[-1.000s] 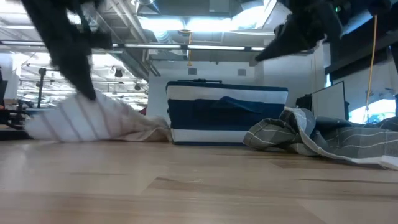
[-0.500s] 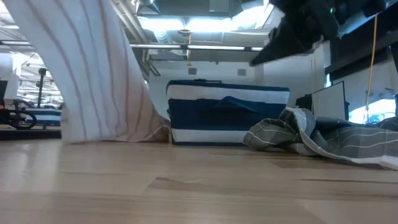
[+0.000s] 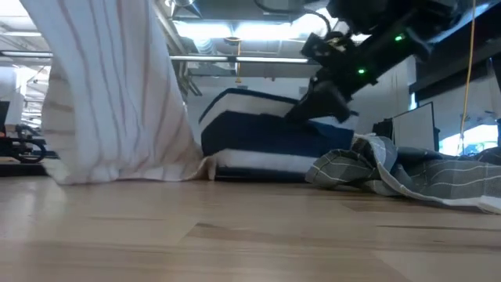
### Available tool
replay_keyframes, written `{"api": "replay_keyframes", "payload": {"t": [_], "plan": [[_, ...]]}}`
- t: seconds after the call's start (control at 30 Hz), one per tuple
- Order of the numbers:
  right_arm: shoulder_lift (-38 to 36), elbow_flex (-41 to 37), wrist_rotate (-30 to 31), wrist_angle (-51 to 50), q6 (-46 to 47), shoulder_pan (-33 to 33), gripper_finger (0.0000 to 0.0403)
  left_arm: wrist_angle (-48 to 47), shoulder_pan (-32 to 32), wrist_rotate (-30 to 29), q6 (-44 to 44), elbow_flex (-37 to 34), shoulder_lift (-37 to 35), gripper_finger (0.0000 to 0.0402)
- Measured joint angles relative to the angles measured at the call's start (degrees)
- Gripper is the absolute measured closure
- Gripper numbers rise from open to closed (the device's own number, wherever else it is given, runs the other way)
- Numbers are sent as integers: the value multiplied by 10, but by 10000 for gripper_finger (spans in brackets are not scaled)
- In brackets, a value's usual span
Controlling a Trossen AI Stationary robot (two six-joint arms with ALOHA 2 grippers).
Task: Fold towel
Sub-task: Fold the white towel
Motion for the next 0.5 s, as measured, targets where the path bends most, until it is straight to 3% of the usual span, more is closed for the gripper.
{"api": "replay_keyframes", "payload": {"t": [0.1,0.33,0.5], "plan": [[-8,1,11,-1,-1,-25,343,48,-25,2,45,0,0,401],[-9,7,-28,-17,-4,-33,343,158,-69,3,175,11,0,401],[-24,55,-41,-112,-3,1,343,220,-88,-40,277,29,-2,400]]}}
